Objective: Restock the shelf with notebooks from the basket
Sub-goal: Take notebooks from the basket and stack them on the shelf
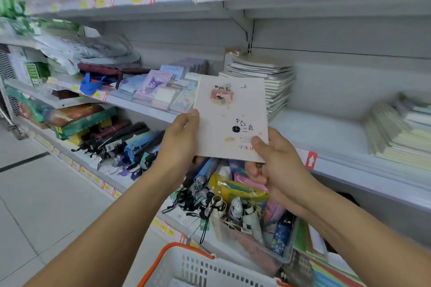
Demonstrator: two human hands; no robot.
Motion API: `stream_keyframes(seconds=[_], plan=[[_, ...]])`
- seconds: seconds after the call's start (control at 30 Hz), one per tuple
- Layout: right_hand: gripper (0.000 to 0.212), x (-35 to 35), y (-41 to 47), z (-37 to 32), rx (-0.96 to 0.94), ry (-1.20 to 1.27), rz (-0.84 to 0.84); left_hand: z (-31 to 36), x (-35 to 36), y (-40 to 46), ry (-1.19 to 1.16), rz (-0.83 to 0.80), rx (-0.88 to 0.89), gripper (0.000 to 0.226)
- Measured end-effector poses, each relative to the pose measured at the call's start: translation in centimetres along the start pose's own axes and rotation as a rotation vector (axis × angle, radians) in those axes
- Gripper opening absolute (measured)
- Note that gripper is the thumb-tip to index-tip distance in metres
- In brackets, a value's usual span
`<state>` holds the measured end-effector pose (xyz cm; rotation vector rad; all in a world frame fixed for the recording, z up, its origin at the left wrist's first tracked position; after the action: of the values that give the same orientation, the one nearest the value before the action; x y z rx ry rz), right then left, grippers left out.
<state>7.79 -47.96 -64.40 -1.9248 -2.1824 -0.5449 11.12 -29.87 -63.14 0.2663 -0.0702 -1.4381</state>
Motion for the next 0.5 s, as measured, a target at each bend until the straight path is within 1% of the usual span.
stream_keyframes(seconds=[0.07,0.1,0.17,0.2,0.3,0.43,0.47,0.5], plan=[[0.018,-0.5,2.3,-2.5,-0.037,0.185,0.089,1.3,0.1,0.8,-0.156,-0.080,-0.059,0.041],[0.019,-0.8,4.0,-3.8,-0.035,0.263,0.130,1.7,0.0,1.2,-0.189,-0.108,-0.072,0.043],[0.022,-1.5,7.8,-6.7,-0.027,0.347,0.207,2.1,-0.8,1.7,-0.187,-0.105,-0.067,0.044],[0.023,-1.8,9.7,-8.2,-0.037,0.344,0.243,2.0,-1.2,1.9,-0.178,-0.085,-0.068,0.043],[0.022,-2.5,15.4,-11.6,-0.065,0.238,0.323,1.3,-1.5,2.1,-0.181,-0.059,-0.091,0.038],[0.024,-3.3,19.8,-13.0,-0.029,0.039,0.411,0.9,-1.1,2.3,-0.204,-0.065,-0.102,0.033],[0.020,-3.5,20.3,-13.1,-0.015,-0.027,0.414,1.0,-1.1,2.4,-0.205,-0.062,-0.100,0.031],[0.009,-3.7,20.6,-13.2,0.000,-0.122,0.407,1.0,-1.2,2.5,-0.208,-0.057,-0.099,0.030]])
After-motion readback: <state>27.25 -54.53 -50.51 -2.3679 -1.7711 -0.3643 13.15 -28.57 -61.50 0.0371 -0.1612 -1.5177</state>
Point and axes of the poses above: each hand's wrist, its own y-axis towards the middle knuckle, its own x-axis out of the palm, z = x × y, the point moved 8 cm from there along y, towards the middle knuckle, and after that the axes turned 12 degrees about y, right-handed, at the moved point
